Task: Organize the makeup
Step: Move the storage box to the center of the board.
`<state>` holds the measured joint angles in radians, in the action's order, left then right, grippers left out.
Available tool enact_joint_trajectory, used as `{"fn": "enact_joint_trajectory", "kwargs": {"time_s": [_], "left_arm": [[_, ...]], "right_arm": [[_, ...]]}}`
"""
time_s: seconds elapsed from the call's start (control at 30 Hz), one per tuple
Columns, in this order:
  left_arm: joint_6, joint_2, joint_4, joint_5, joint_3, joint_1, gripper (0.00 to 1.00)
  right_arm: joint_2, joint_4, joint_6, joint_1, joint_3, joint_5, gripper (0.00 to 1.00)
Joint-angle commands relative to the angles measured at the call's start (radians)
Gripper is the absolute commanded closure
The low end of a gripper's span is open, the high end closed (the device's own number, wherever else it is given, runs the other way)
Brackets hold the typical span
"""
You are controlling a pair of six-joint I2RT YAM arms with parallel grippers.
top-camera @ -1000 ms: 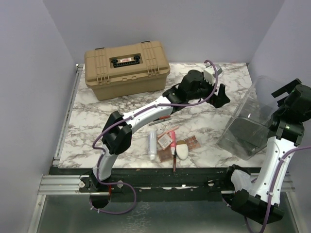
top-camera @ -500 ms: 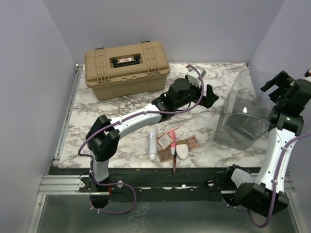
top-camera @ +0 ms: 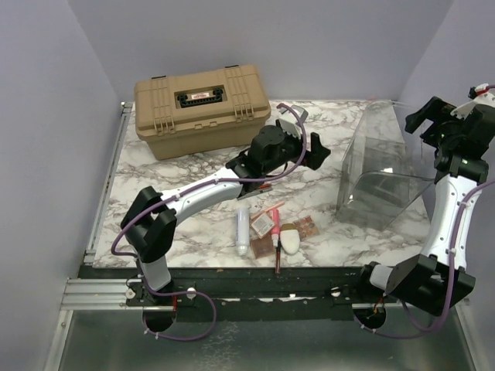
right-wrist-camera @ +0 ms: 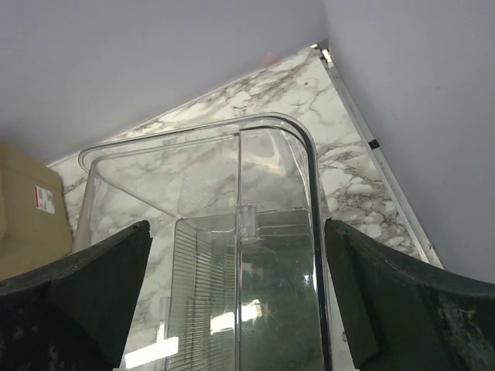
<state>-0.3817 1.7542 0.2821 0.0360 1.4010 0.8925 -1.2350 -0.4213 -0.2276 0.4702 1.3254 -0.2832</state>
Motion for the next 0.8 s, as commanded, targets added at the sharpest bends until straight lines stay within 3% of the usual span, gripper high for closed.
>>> {"fn": "enact_joint_trajectory", "kwargs": {"time_s": [0.0,0.3,0.5,0.77], "left_arm": [[0.0,-0.043,0.011,0.019,-0.008,-0.019,0.01],[-0.004,-0.039,0.012,0.086,0.003,-0.021,0.01],[-0.005,-0.066,0.01,0.106,-0.027,-0.019,0.01],[0.022,-0.135,-0.025,0.125,-0.092,-0.021,0.01]], "right_arm": [[-0.08,-0.193,0.004,-0.054,-0.082,-0.199,0.0],[-0.143,-0.219,0.048,-0.101,-0.029,-0.239,0.0],[-0.283,-0.355,0.1,-0.146,0.114,-0.257,0.0],[-0.202,-0.317,-0.019,-0.148,0.225,0.051,0.0]]}}
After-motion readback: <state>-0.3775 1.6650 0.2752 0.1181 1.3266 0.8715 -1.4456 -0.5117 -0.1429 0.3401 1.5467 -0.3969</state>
